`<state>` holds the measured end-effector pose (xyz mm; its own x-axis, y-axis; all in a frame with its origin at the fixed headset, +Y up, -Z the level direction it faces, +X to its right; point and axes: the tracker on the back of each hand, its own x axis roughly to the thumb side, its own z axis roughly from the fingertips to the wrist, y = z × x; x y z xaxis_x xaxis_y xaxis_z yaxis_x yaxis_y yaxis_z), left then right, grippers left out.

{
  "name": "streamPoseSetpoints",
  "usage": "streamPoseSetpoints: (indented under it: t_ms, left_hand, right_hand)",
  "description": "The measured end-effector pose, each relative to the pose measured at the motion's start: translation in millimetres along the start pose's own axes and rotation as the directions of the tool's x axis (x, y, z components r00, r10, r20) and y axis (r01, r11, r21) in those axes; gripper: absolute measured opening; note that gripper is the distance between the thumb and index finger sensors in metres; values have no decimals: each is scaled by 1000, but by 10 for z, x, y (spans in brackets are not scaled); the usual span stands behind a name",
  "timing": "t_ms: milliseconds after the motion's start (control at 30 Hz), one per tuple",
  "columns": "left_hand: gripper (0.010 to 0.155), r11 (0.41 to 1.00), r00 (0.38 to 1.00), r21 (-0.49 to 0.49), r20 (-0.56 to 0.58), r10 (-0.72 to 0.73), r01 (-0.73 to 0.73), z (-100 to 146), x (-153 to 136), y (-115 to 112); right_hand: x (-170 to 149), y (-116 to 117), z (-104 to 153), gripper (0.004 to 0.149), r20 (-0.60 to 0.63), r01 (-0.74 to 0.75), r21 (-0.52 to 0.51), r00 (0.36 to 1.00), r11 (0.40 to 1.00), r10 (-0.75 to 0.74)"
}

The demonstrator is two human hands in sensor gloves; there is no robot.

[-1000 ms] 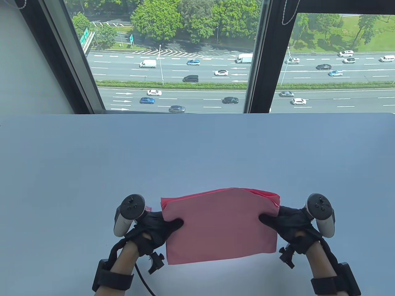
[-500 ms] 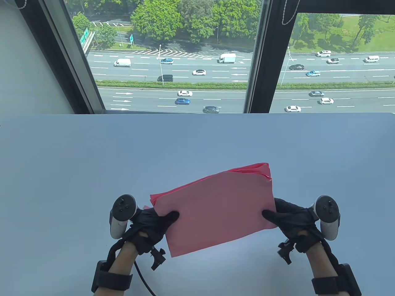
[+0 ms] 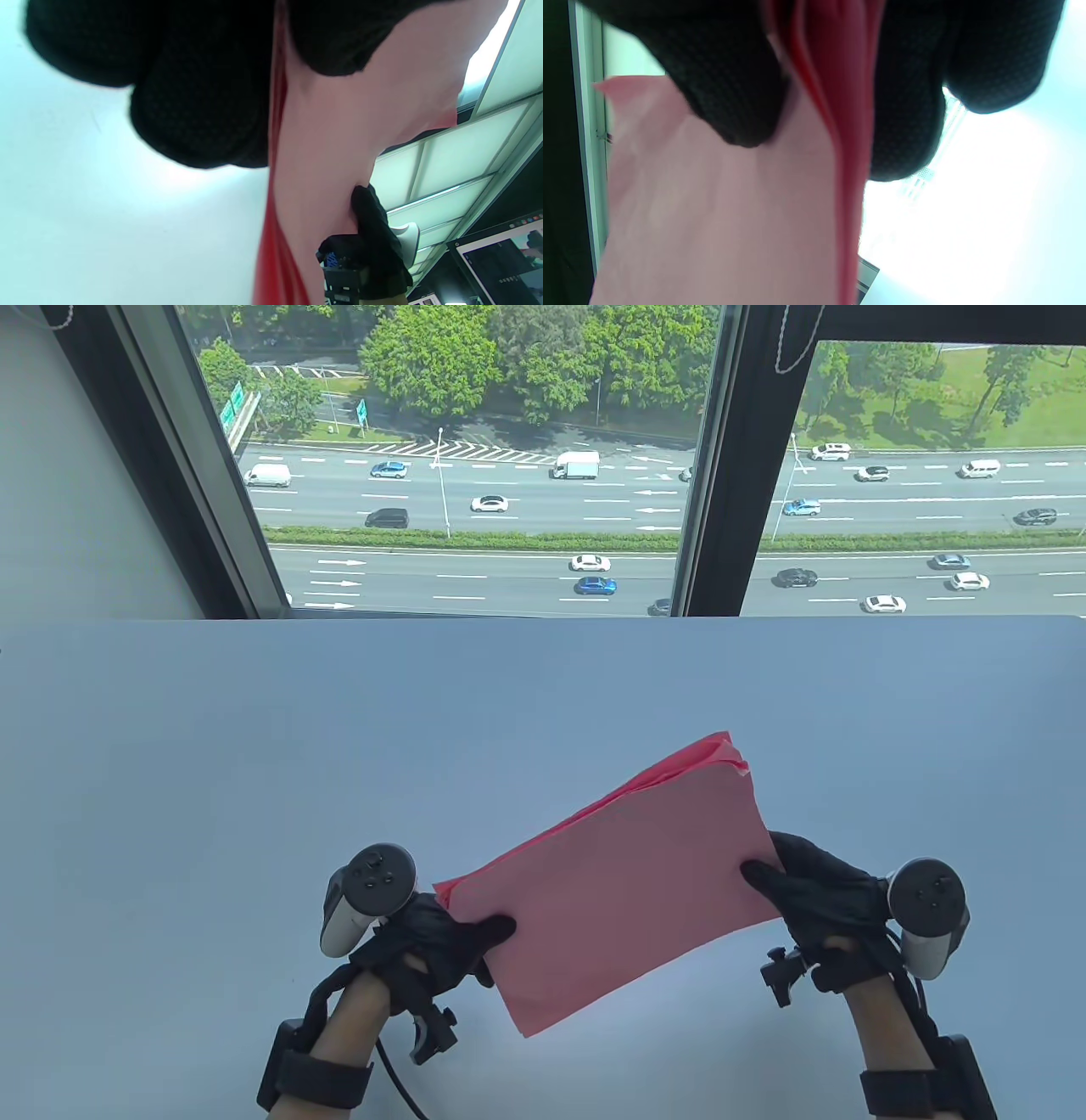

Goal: Clip paper with binder clip (Left hand to clip)

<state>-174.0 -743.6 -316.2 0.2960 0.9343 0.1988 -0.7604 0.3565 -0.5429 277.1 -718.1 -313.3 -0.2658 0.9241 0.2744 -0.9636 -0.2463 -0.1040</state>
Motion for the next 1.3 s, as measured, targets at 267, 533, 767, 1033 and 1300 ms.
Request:
streamPoseSetpoints:
  t_ms: [267,533,767,1033,1300]
  left_hand:
    - [48,987,991,98,67,117,-124,25,-5,30]
    - [49,982,985,118,109,134,-147,0,51,-109]
    - [49,982,983,121,134,128,-145,-19,100,-246]
    - [49,973,979,150,130,157,-176,-32,83,-339]
    - [52,991,987,51,107,117,-122,-66,97,-454]
  right_hand:
    - [-124,63,26,95,-99,118,64,989,991,-112]
    - [-121,396,92,95,-178,160,193,976,968,-126]
    - [-31,691,193,85,-155,111,310,986,944,-65]
    - [64,984,326,84,-112,5,425,993,905,47]
    - [125,1011,331,66,-65,13,372,998,928,12]
